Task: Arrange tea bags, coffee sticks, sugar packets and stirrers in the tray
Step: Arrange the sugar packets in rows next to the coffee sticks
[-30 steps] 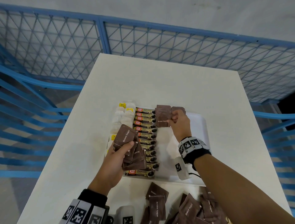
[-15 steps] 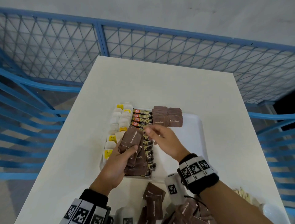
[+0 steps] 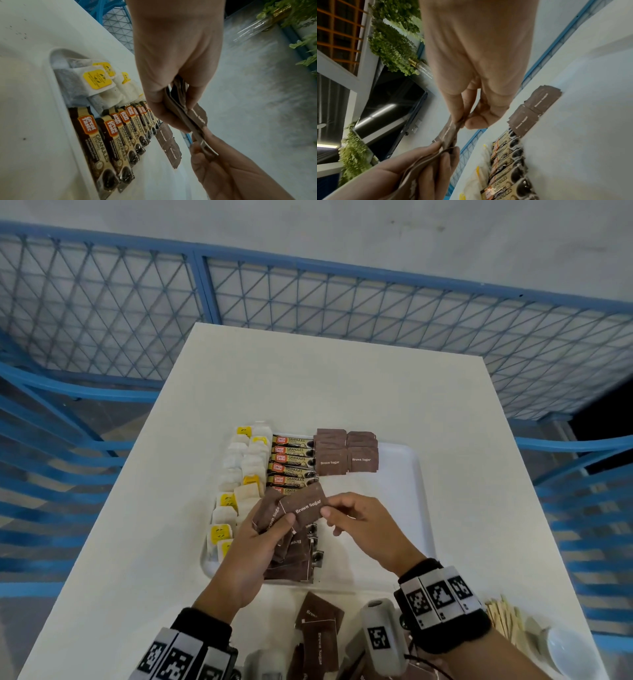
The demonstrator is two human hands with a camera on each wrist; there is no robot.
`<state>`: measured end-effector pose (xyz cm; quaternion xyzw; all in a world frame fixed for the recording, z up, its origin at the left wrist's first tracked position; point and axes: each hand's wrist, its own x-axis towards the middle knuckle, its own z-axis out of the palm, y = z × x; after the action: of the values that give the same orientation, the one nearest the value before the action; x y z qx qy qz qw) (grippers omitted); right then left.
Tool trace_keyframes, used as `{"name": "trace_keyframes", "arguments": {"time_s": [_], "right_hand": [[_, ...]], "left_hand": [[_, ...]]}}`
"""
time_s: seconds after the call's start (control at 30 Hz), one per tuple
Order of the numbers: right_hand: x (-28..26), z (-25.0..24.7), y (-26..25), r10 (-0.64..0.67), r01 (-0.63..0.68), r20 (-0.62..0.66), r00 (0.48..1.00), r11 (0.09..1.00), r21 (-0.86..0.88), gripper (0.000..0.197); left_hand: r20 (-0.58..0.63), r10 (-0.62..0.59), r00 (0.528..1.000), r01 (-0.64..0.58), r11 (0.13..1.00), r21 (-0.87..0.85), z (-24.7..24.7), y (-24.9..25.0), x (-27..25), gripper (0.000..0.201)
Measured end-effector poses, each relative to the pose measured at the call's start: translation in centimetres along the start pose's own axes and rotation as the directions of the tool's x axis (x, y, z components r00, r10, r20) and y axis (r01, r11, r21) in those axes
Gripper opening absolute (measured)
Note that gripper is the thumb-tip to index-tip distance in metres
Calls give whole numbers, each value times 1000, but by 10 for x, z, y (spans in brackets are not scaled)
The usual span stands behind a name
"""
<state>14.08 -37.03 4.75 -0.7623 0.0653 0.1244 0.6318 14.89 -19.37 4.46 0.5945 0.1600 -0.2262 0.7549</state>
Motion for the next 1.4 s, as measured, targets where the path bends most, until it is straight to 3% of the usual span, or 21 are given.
{"name": "trace_keyframes", "arguments": {"time_s": [0.17, 0.27, 0.37, 0.5, 0.83, 1.17, 1.3, 1.4], "right_hand": [[0, -14, 7, 54, -52, -26, 998, 998, 47, 6], [13, -31, 17, 92, -88, -183, 979, 996, 29, 10], [34, -50, 31, 145, -134, -351, 925, 989, 55, 12], [60, -69, 51, 184, -204, -469, 864, 979, 7, 9], [83, -76, 57, 176, -304, -540, 823, 940, -157, 12], [80, -69, 56, 186, -337, -573, 798, 926, -168, 19], [76, -67, 55, 70, -284, -609, 790, 922, -263, 30], [70, -58, 42, -41, -197, -604, 796, 926, -322, 23]], "left_hand": [[3, -30, 1000, 31, 999, -31, 3, -3, 0, 24], [6, -56, 998, 56, 998, -30, 2, -3, 0, 23], [-6, -64, 998, 64, 998, -17, 0, -2, 2, 25], [-10, -87, 996, 87, 996, -34, 0, 1, 1, 29], [-5, -135, 991, 134, 985, -106, -6, 5, 1, 27], [44, -128, 991, 132, 984, -117, -5, 5, 0, 36], [53, -101, 993, 105, 991, -78, -3, 6, -2, 30], [56, -85, 995, 87, 995, -44, -3, 5, -3, 27]]}}
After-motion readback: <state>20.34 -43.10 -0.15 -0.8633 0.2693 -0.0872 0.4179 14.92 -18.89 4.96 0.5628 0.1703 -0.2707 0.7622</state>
